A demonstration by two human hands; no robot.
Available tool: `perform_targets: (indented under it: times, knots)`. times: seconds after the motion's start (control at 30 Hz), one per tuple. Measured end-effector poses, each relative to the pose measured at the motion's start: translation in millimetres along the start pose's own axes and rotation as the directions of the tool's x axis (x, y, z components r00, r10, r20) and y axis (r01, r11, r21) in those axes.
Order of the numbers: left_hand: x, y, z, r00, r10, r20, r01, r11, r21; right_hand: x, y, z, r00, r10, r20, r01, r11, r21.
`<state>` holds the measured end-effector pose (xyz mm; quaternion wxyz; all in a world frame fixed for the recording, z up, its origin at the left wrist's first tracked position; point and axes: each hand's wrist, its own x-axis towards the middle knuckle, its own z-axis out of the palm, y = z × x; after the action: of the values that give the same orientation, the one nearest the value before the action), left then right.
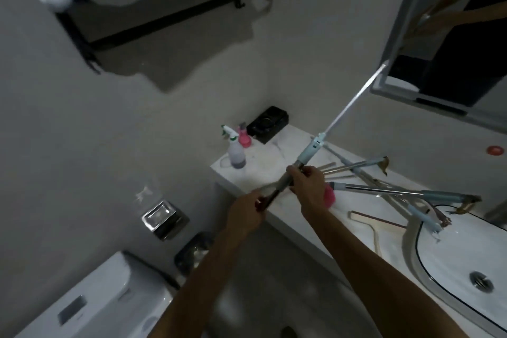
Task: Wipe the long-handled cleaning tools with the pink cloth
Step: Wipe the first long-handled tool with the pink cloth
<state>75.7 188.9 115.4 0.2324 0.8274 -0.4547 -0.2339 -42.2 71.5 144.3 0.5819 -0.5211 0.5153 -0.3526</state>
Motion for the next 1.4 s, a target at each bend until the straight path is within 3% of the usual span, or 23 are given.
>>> perform_targets:
  times: [0.13,0.2,0.23,0.27,0.3,0.37,0.43,0.5,0.6,0.7,0.83,0.93,1.03,1.1,1.13,1.23,1.3,1.4]
  knots:
    - [-43.2,-38.8,-4.6,0.983,-0.087,-0.163,0.08,0.996,-0.049,-35.4,10.5,22.1,0.99,0.088,0.111,-0.094,0.994,0.053]
    - [-65.0,-53.7,-7.4,0.955,-0.131,-0.268,0.119,0.991,-0.06,-49.9,19.5,29.4,0.974,0.126,0.187,-0.117,0.992,-0.056]
    - [-79.2,-63.7,-9.7,0.937,-0.159,-0.312,0.145,0.987,-0.069,-59.4,24.7,33.2,0.967,0.126,0.222,-0.079,0.975,-0.208]
    - [-93.6,-72.0,-13.0,0.922,-0.174,-0.346,0.16,0.985,-0.069,-68.9,30.0,35.7,0.957,0.105,0.271,0.021,0.905,-0.425]
    - [-108.0,-82.1,-15.1,0.912,-0.171,-0.373,0.161,0.985,-0.058,-81.1,35.8,37.5,0.94,0.083,0.332,0.155,0.761,-0.63]
    - [-136.5,-101.1,-20.0,0.894,-0.118,-0.433,0.12,0.993,-0.023,-111.9,46.5,42.4,0.903,-0.02,0.43,0.388,0.47,-0.793]
    - [-160.3,-116.3,-26.2,0.882,-0.04,-0.469,0.066,0.997,0.039,-140.5,53.2,52.3,0.844,-0.195,0.501,0.535,0.392,-0.748]
    - [-178.5,-127.5,-31.9,0.882,0.054,-0.467,0.019,0.989,0.15,-164.1,56.6,65.5,0.706,-0.345,0.619,0.708,0.355,-0.61]
    - [-202.8,-135.6,-40.4,0.868,0.134,-0.478,-0.04,0.978,0.202,-191.9,57.7,83.7,0.508,-0.302,0.806,0.859,0.242,-0.451]
    - [-222.4,-143.3,-44.6,0.811,0.152,-0.565,-0.079,0.985,0.151,-213.5,69.1,98.4,0.477,-0.191,0.858,0.877,0.172,-0.449]
    - [-247.4,-144.0,-52.9,0.765,0.132,-0.63,-0.033,0.986,0.166,-229.0,82.0,111.8,0.46,-0.275,0.844,0.888,0.131,-0.441]
    - [-262.6,-131.5,-60.3,0.677,0.159,-0.719,-0.016,0.979,0.201,-234.0,77.1,117.5,0.447,-0.253,0.858,0.886,0.256,-0.386]
    - [-277.4,-121.9,-61.9,0.634,0.214,-0.743,-0.094,0.975,0.2,-235.7,74.4,119.2,0.505,-0.202,0.839,0.824,0.402,-0.399]
    - [-283.4,-126.7,-60.1,0.614,0.063,-0.787,-0.029,0.998,0.058,-236.6,77.4,119.0,0.538,-0.167,0.826,0.769,0.499,-0.4]
    - [-285.1,-128.3,-61.5,0.598,-0.093,-0.796,0.024,0.995,-0.099,-237.6,79.9,119.1,0.543,-0.161,0.824,0.743,0.549,-0.382]
    - [-288.3,-128.5,-77.2,0.523,-0.524,-0.672,0.026,0.798,-0.602,-241.6,89.0,119.1,0.536,-0.141,0.832,0.671,0.67,-0.319]
    - [-289.3,-124.8,-90.3,0.553,-0.585,-0.593,-0.076,0.674,-0.735,-245.9,99.1,120.2,0.483,-0.087,0.872,0.648,0.705,-0.288]
    - [-289.9,-117.2,-107.4,0.576,-0.535,-0.618,-0.222,0.625,-0.748,-253.7,110.9,123.9,0.388,-0.016,0.922,0.632,0.732,-0.253]
